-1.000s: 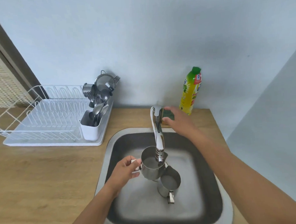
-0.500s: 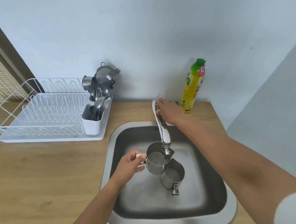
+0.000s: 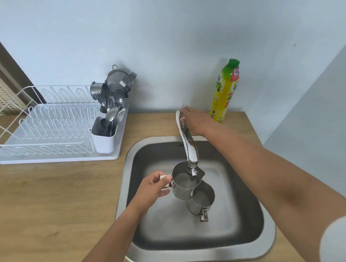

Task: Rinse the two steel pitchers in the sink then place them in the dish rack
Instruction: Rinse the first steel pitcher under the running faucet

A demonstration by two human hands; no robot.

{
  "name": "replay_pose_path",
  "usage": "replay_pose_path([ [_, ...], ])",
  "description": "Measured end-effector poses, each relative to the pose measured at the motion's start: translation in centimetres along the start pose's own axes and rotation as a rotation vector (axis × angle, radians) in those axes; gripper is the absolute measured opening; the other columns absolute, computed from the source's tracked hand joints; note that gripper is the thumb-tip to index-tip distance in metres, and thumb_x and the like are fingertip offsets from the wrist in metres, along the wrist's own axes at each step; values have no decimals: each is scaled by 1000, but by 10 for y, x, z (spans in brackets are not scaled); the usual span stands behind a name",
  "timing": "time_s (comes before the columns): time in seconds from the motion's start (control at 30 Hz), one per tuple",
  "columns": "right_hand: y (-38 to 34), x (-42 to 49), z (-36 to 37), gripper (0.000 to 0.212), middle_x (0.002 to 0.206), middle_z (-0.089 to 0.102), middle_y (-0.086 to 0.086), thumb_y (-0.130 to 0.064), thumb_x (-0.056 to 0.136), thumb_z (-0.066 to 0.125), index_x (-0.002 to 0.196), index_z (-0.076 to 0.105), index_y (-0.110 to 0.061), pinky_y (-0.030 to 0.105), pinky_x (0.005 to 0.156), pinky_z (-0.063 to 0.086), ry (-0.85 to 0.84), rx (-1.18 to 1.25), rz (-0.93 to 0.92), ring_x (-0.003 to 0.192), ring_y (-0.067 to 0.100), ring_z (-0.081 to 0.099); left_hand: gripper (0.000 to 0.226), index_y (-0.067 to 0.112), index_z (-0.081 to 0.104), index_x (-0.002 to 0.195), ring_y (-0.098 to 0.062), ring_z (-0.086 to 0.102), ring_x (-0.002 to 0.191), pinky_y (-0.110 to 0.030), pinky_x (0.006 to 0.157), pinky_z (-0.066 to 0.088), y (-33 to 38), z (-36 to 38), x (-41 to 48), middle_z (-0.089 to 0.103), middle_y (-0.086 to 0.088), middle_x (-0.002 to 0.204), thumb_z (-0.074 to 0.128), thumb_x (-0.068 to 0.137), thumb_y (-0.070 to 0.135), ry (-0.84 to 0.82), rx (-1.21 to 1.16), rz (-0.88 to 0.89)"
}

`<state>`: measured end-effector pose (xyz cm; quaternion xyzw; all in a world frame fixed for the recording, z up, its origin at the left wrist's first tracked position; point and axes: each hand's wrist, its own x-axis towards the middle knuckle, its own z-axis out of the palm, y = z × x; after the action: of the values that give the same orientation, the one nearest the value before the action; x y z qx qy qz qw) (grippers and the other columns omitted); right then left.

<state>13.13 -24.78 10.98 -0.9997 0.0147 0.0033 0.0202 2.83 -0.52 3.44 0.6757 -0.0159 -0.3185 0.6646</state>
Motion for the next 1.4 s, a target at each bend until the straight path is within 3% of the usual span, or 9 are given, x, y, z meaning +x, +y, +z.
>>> replay_pose_path([
  [0.13,2,1,-2,37,144,47,8,-16,102,40,138,43,-8,34,80,37,1,10,13,122,33,52,16,9,60,84,-14,63,82,-29,82,59,0,3,-1,65,-5,83,65,92,21,2,2,0],
  [0.33,4,4,1,37,144,47,6,-21,103,41,139,42,-11,35,80,38,-24,61,40,120,35,54,17,9,60,82,-15,63,82,-31,83,59,-3,2,-1,65,-7,85,66,91,22,14,9,-5],
  [0.57,8,-14,8,45,152,39,4,-29,103,37,147,34,-17,43,102,41,-1,404,114,132,29,45,17,10,61,83,-15,63,82,-29,80,59,-8,1,0,66,-7,85,67,91,23,27,20,-14],
  [0.67,10,-46,18,49,156,37,4,-29,103,39,150,33,-17,40,113,34,76,543,193,142,23,37,16,10,61,83,-16,63,82,-30,81,59,-9,2,0,66,-6,85,66,91,23,24,14,-21],
  [0.8,14,-99,40,51,152,42,5,-33,101,47,148,39,-17,38,112,33,79,662,282,139,22,40,16,9,61,85,-16,65,82,-34,83,59,-7,3,-1,68,-6,85,65,92,22,13,20,-21],
  [0.9,17,-138,61,48,147,48,4,-35,100,48,145,44,-19,36,110,36,47,660,370,135,20,44,16,8,61,85,-19,65,83,-37,86,59,-8,2,-2,69,-7,85,65,92,22,15,21,-26],
  [1.03,8,-185,83,48,141,51,2,-39,97,53,142,47,-23,35,106,41,-56,697,427,126,17,51,19,4,63,92,-20,65,83,-30,77,60,-13,0,-3,67,-9,87,64,92,23,18,4,-23],
  [1.2,-17,-219,103,77,145,42,-4,-60,79,62,146,36,-32,36,107,40,-181,665,436,130,17,46,20,2,62,96,-20,64,83,-29,74,60,-16,0,-4,65,-11,89,65,92,21,20,-36,-24],
  [1.4,-38,-226,123,96,144,36,-3,-60,70,65,149,19,-31,36,101,42,-192,429,429,126,22,44,17,4,62,93,-21,63,83,-28,74,60,-14,1,-6,65,-12,89,65,92,20,27,-38,-14],
])
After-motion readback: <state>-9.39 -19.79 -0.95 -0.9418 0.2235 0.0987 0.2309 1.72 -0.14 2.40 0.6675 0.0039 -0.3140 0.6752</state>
